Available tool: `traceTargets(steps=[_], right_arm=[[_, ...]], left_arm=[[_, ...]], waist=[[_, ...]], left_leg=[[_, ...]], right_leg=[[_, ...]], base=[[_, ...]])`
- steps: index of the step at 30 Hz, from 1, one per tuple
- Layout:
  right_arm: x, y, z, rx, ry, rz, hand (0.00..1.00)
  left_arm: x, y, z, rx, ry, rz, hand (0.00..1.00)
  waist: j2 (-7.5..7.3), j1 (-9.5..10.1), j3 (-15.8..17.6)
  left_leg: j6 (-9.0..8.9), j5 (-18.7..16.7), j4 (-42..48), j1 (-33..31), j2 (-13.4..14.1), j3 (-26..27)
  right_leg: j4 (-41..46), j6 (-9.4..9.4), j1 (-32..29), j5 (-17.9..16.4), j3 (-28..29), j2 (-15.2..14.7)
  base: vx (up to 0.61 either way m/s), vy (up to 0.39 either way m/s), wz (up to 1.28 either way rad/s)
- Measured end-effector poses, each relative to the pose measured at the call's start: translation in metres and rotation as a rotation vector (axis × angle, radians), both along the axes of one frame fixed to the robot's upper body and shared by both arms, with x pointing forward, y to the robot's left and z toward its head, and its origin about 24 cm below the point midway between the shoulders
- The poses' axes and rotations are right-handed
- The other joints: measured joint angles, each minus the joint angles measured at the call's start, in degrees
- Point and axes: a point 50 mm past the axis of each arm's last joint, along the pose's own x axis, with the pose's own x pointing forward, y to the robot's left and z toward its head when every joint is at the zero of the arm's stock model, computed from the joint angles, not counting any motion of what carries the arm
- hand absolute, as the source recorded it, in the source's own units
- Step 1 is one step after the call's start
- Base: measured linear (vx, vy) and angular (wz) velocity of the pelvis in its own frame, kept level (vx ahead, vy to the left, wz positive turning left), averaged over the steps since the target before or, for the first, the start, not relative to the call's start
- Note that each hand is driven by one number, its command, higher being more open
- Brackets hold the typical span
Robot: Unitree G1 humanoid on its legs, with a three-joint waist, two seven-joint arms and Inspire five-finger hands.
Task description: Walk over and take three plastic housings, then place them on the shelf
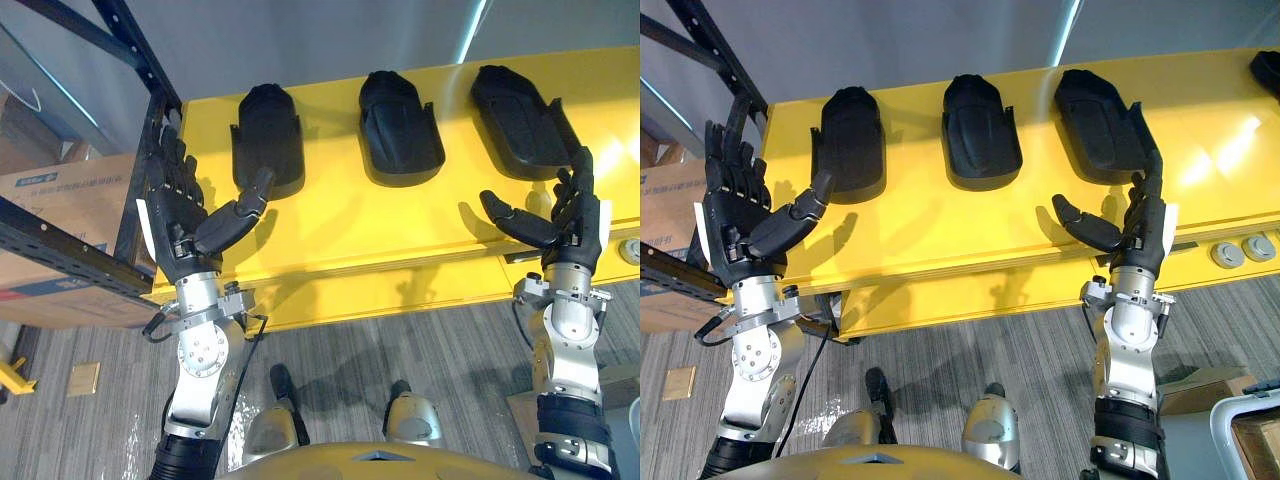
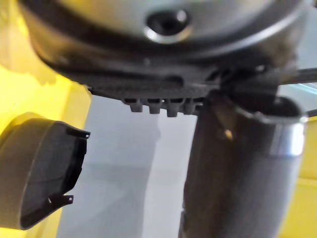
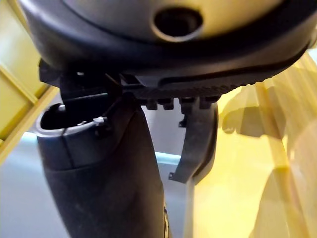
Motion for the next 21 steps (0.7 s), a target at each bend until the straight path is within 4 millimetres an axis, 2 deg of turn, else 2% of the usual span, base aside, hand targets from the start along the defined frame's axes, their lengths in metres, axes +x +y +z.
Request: traceTargets(steps=[11,17,21], right_arm=[[0.020,-0.009,0.019,-0.041,-0.025,0.000,1.00],[0.024,-0.014,0.026,-0.046,-0.038,-0.017,1.00],[0.024,-0.020,0.029,-0.060,-0.036,-0.043,1.00]], left_arm=[[0.003,-0.002,0.000,0.066,0.010,-0.084,1.00],[0.003,0.000,0.001,0.077,0.011,-0.089,1.00],[0.003,0.002,0.000,0.055,0.013,-0.093,1.00]], waist=[[0.19,0.13,2.22],[0.47,0.21,3.99],[0.42,0.41,4.06]], left_leg=[[0.53,0.96,0.02,-1.02,-0.25,-0.76],[0.42,1.08,0.02,-1.29,-0.44,-1.60],[0.46,1.34,0.03,-1.80,-0.56,-2.21]], right_leg=[[2.54,-0.15,-1.73,-0.98,-0.29,-0.70],[3.42,-0.18,-1.75,-1.40,-1.03,-1.05],[3.85,-0.17,-1.98,-1.64,-1.59,-1.25]], base=[[-0.01,-0.013,0.03],[-0.01,-0.019,0.07],[0.01,-0.016,0.08]])
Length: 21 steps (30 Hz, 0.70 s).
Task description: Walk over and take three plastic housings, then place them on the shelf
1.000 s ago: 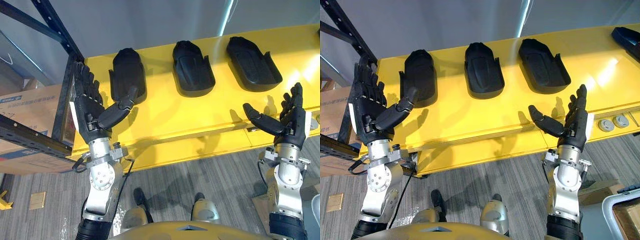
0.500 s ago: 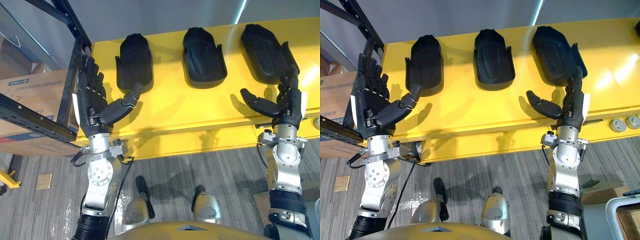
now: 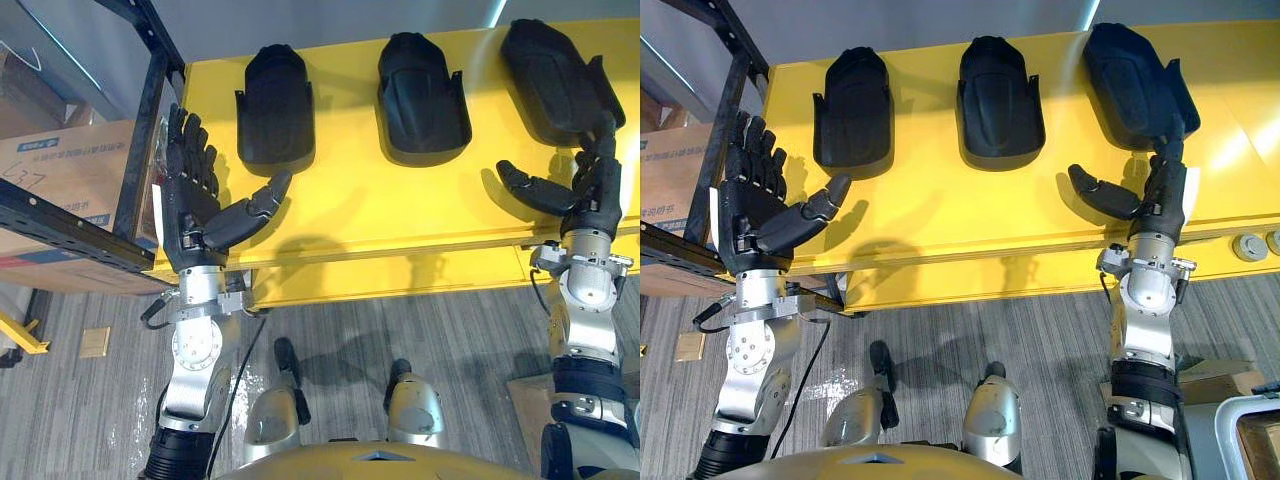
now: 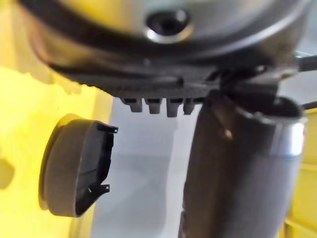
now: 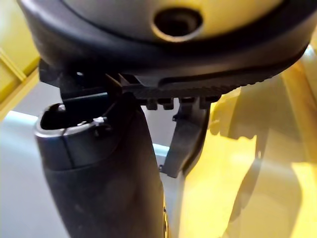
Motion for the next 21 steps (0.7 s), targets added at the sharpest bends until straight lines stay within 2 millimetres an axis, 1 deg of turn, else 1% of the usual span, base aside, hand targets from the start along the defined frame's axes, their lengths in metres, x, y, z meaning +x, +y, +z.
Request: traceTargets(steps=[3,5,6,7,8,10,13,15,18,21], right_arm=[[0.000,0.000,0.000,-0.005,-0.002,-0.003,1.00],[-0.005,0.004,0.003,-0.015,-0.021,0.004,1.00],[-0.018,0.014,0.008,-0.024,-0.070,0.023,1.00],[-0.023,0.019,0.010,-0.028,-0.093,0.034,1.00],[-0.033,0.029,0.014,-0.036,-0.131,0.053,1.00],[-0.052,0.049,0.022,-0.086,-0.203,0.080,1.00],[-0.066,0.060,0.030,-0.137,-0.264,0.087,1.00],[-0.068,0.065,0.034,-0.152,-0.289,0.103,1.00],[-0.067,0.071,0.032,-0.154,-0.286,0.145,1.00],[-0.061,0.089,0.028,-0.138,-0.266,0.248,1.00]], left_arm=[[0.000,0.000,0.000,0.001,0.002,0.000,1.00],[-0.001,0.000,-0.002,0.001,0.009,0.001,1.00],[-0.002,0.001,-0.003,0.000,0.016,0.004,1.00],[-0.002,0.001,-0.004,-0.002,0.017,0.005,1.00],[-0.003,0.001,-0.004,-0.006,0.020,0.007,1.00],[-0.007,0.000,-0.007,-0.017,0.031,0.012,1.00],[-0.010,-0.002,-0.001,-0.031,0.001,0.011,1.00],[-0.011,-0.002,0.002,-0.034,-0.009,0.015,1.00],[-0.011,-0.003,0.002,-0.038,-0.002,0.017,1.00],[-0.011,-0.006,0.001,-0.039,0.009,0.005,1.00]], waist=[[0.03,0.24,0.02],[0.08,0.32,0.05],[0.26,0.46,0.26],[0.31,0.48,0.43],[0.33,0.52,0.67],[-0.15,0.44,0.96],[-0.69,-0.38,1.24],[-0.69,-0.63,1.23],[-0.70,-0.55,1.19],[-0.74,-0.14,0.94]], left_leg=[[0.11,0.09,0.00,0.09,-0.01,0.00],[-0.10,-0.08,0.00,0.13,0.00,0.06],[-0.16,-0.22,0.00,0.22,0.02,0.17],[-0.02,-0.34,0.00,0.32,0.02,0.25],[0.15,-0.52,0.00,0.52,0.02,0.51],[-0.09,-1.12,0.00,1.36,0.00,1.68],[-0.07,-1.25,-0.01,1.50,0.01,1.95],[-0.12,-1.38,-0.01,1.79,0.08,2.34],[-0.22,-1.47,-0.01,2.46,0.22,2.45],[-0.26,-1.62,-0.01,3.01,0.23,2.38]], right_leg=[[0.20,-0.04,-0.01,-0.16,0.02,-0.04],[0.18,-0.04,0.00,-0.18,0.07,-0.04],[0.18,0.00,0.01,-0.23,0.15,-0.04],[0.18,0.02,0.04,-0.25,0.22,-0.04],[0.18,0.04,0.04,-0.27,0.46,-0.04],[0.10,0.16,0.15,-0.35,1.57,-0.04],[-0.27,0.23,0.29,-0.27,1.75,0.01],[-0.86,0.43,0.56,-0.07,2.00,0.18],[-1.91,0.64,1.66,0.22,1.95,0.48],[-3.10,1.10,2.77,0.57,1.65,0.65]], base=[[0.00,0.000,0.00],[0.00,0.000,0.00],[0.00,0.000,0.00],[0.02,-0.018,-0.07],[0.02,-0.013,-0.14],[0.02,-0.008,-0.21],[0.02,-0.008,-0.07],[0.02,-0.009,-0.08],[0.03,-0.013,-0.03],[0.05,-0.017,0.02]])
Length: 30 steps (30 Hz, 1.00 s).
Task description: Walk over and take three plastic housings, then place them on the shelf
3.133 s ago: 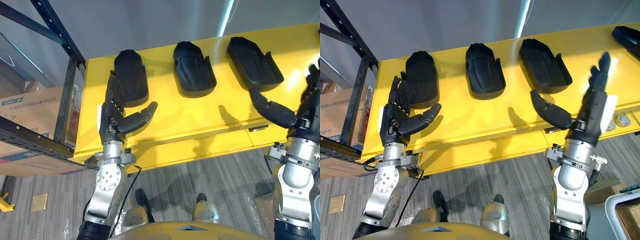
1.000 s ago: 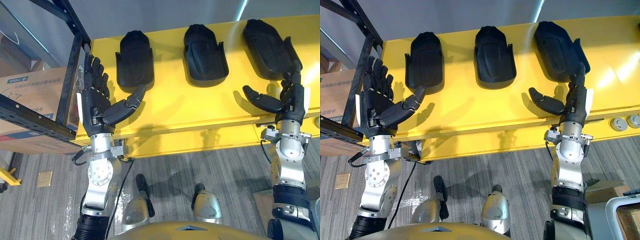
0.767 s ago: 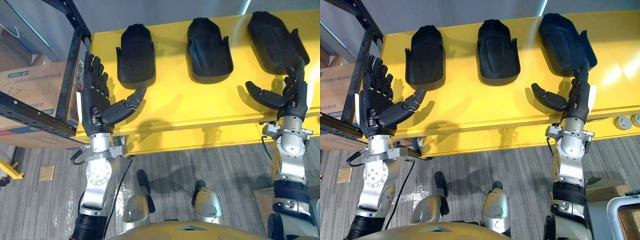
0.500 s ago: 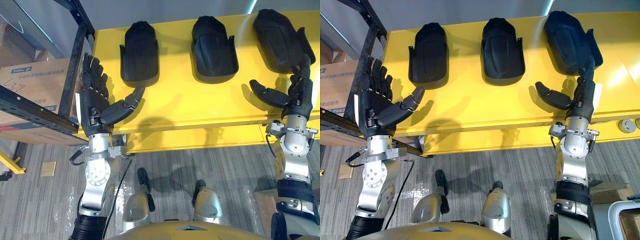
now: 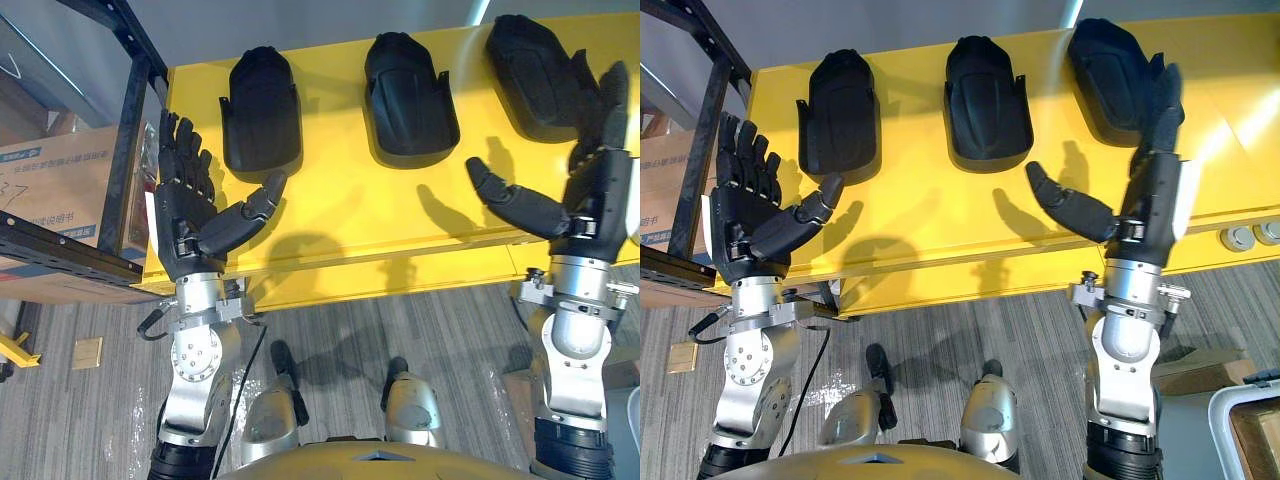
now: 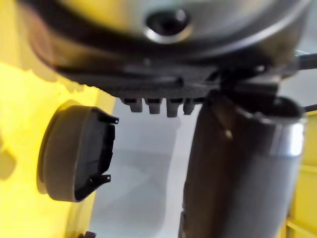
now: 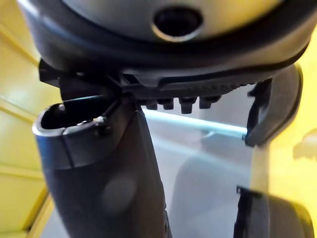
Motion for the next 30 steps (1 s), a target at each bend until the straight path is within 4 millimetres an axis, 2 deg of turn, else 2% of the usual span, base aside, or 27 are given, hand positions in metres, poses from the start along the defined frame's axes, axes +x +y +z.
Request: traceTargets(steps=[5,8,10,12,16,30], right_arm=[[0.007,0.021,-0.013,0.048,0.064,0.138,1.00],[0.015,0.026,-0.034,0.135,0.163,0.196,1.00],[0.021,0.029,-0.049,0.180,0.238,0.229,1.00],[0.022,0.032,-0.054,0.190,0.268,0.243,1.00],[0.025,0.043,-0.055,0.186,0.280,0.288,1.00],[0.024,0.051,-0.062,0.166,0.343,0.333,1.00]], left_arm=[[0.000,-0.007,-0.002,0.007,0.010,-0.041,1.00],[0.000,-0.008,-0.003,0.018,0.021,-0.052,1.00],[-0.004,-0.007,-0.008,0.033,0.044,-0.050,1.00],[-0.005,-0.007,-0.011,0.058,0.057,-0.051,1.00],[-0.005,-0.008,-0.011,0.064,0.058,-0.056,1.00],[-0.005,-0.009,-0.011,0.056,0.062,-0.052,1.00]], waist=[[-0.12,1.41,-1.18],[-0.90,2.58,-2.85],[-0.89,2.82,-4.39],[-0.66,2.93,-4.70],[-0.43,2.99,-4.87],[-0.42,2.76,-5.92]], left_leg=[[0.06,-0.07,0.01,0.27,-0.31,-0.64],[0.04,-0.26,-0.01,1.67,-0.55,-1.04],[0.01,-0.56,-0.09,1.83,-0.61,-1.73],[0.02,-0.57,-0.22,1.82,-0.60,-2.15],[0.12,-0.50,-0.24,1.21,-0.37,-2.43],[0.20,0.14,-0.23,-0.03,-0.36,-2.33]], right_leg=[[-2.40,0.38,1.87,0.70,-1.02,0.09],[-4.12,0.63,4.56,0.89,-1.88,0.11],[-5.14,0.69,5.75,1.08,-2.71,0.27],[-5.83,0.56,6.40,1.35,-3.26,0.46],[-6.81,0.26,6.43,2.08,-3.51,0.95],[-6.67,0.02,4.88,2.35,-3.18,0.98]], base=[[0.05,-0.001,0.08],[0.05,-0.002,0.11],[0.01,-0.008,0.13],[-0.01,-0.003,0.12],[-0.03,0.000,0.03],[0.00,-0.004,-0.01]])
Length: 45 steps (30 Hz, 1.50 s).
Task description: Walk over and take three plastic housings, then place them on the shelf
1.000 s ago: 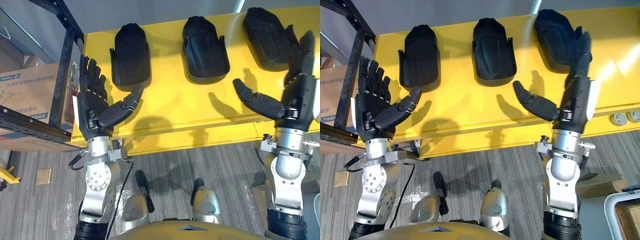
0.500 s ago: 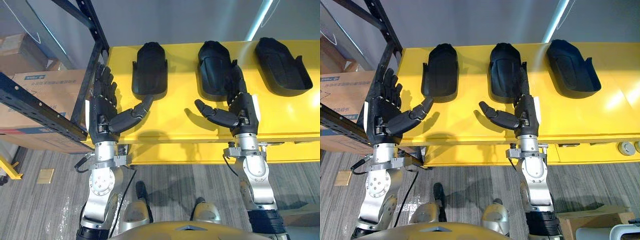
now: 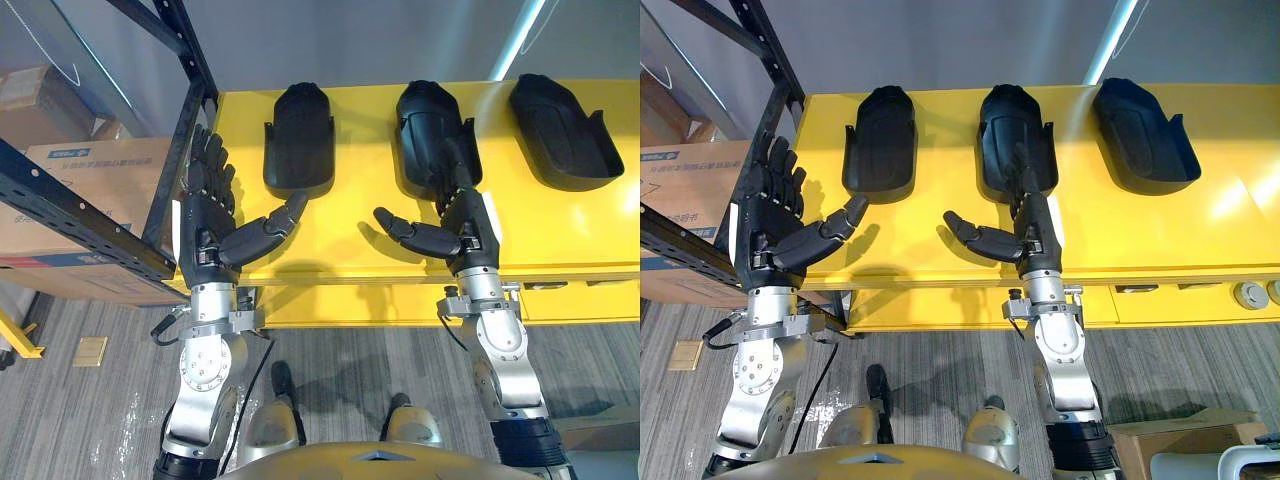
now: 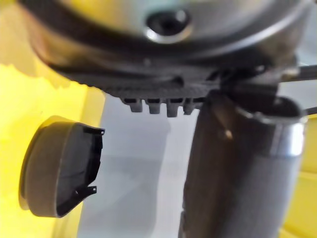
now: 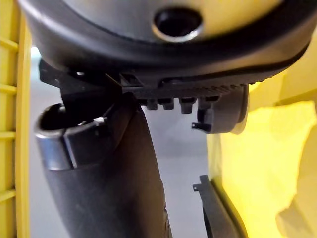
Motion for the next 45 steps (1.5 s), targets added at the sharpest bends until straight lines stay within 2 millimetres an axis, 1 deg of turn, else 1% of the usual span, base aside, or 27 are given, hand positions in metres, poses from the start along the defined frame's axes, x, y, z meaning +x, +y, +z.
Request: traceTargets(steps=[6,12,15,20,24,29,34,42,45], right_arm=[[-0.008,0.007,-0.005,-0.034,0.018,0.026,1.00],[-0.030,0.009,0.008,-0.032,-0.039,0.051,1.00],[-0.038,0.009,0.008,-0.036,-0.040,0.064,1.00],[-0.047,0.011,0.000,-0.032,-0.006,0.080,1.00],[-0.054,0.010,-0.006,-0.023,0.025,0.069,1.00],[-0.059,0.010,-0.007,-0.017,0.032,0.064,1.00],[-0.058,0.011,-0.006,0.001,0.026,0.037,1.00],[-0.053,0.008,-0.001,0.031,-0.005,-0.049,1.00],[-0.050,0.008,0.002,0.002,-0.023,-0.077,1.00]], left_arm=[[0.000,-0.001,0.000,-0.001,0.003,0.011,1.00],[-0.004,0.000,-0.005,0.020,0.030,0.031,1.00],[-0.004,0.000,-0.005,0.019,0.033,0.033,1.00],[-0.005,0.001,-0.005,0.014,0.035,0.043,1.00],[-0.012,0.002,-0.004,0.004,0.038,0.055,1.00],[-0.013,0.000,-0.005,0.000,0.041,0.051,1.00],[-0.013,0.000,-0.006,-0.010,0.050,0.065,1.00],[-0.013,0.001,-0.006,-0.017,0.050,0.078,1.00],[-0.013,0.001,-0.006,-0.017,0.048,0.077,1.00]], waist=[[-0.04,0.08,-0.01],[-0.18,-0.15,0.00],[-0.37,-0.23,-0.04],[-0.98,-0.25,0.05],[-1.61,-0.50,0.33],[-1.75,-0.64,0.42],[-1.83,-1.09,0.47],[-1.80,-1.52,0.49],[-1.76,-1.54,0.51]], left_leg=[[-0.05,-0.10,0.01,-0.07,0.06,0.71],[-0.12,-0.47,0.03,-0.11,0.12,1.83],[-0.13,-0.72,0.03,-0.01,0.15,2.25],[-0.22,-1.13,0.03,-0.02,0.17,2.94],[-0.24,-1.51,0.12,-0.05,0.16,3.45],[-0.27,-1.62,0.17,-0.07,0.15,3.63],[-0.30,-1.68,0.17,-0.10,0.15,3.69],[-0.29,-1.68,0.16,-0.19,0.14,3.67],[-0.27,-1.65,0.15,-0.22,0.13,3.63]], right_leg=[[0.03,-0.05,-0.54,0.10,0.74,0.02],[0.02,-0.02,-1.38,0.12,1.76,0.02],[-0.01,-0.01,-1.53,0.12,2.09,0.03],[-0.05,-0.01,-2.02,0.12,2.85,0.03],[-0.07,0.01,-2.40,0.13,3.35,0.01],[-0.18,0.02,-2.49,0.12,3.46,0.01],[-0.24,0.03,-2.57,0.11,3.52,0.01],[-0.29,0.02,-2.64,0.09,3.49,0.01],[-0.30,0.01,-2.64,0.09,3.46,0.01]], base=[[0.00,-0.008,-0.06],[0.02,-0.012,-0.09],[0.02,-0.010,-0.06],[0.01,-0.001,-0.07],[0.01,0.002,-0.05],[0.00,0.000,0.00],[0.00,0.000,0.00],[0.00,0.000,0.00],[0.00,0.000,0.00]])
